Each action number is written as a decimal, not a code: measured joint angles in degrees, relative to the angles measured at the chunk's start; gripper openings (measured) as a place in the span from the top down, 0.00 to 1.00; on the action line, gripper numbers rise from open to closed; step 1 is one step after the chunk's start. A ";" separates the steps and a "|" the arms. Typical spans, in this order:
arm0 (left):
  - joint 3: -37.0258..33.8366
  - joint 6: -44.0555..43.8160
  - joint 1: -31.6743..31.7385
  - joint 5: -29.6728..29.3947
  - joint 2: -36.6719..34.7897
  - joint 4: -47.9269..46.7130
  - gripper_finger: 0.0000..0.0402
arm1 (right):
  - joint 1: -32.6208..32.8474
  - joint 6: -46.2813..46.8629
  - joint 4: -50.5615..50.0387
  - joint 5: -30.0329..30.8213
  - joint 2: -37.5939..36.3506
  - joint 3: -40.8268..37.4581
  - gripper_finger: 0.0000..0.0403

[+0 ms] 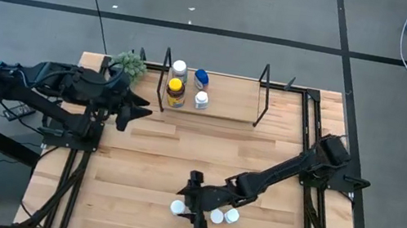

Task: Pick and place medicine bottles onto shelf by color
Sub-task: Put the white medicine bottle on the shelf

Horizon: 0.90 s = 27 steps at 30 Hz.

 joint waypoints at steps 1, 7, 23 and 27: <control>0.02 -0.41 0.02 -0.01 0.43 0.19 0.50 | -0.06 -0.03 0.95 -0.13 0.81 0.07 0.21; 0.02 -2.85 -1.35 -0.01 1.74 0.77 0.51 | -0.21 1.75 2.63 -1.67 4.44 0.63 0.21; 0.00 -3.06 -4.66 0.01 3.85 0.30 0.53 | -0.26 2.09 -0.16 1.30 4.94 0.64 0.22; 0.00 -3.06 -4.68 0.02 3.89 0.19 0.52 | -0.32 2.18 -1.02 1.06 4.94 0.64 0.26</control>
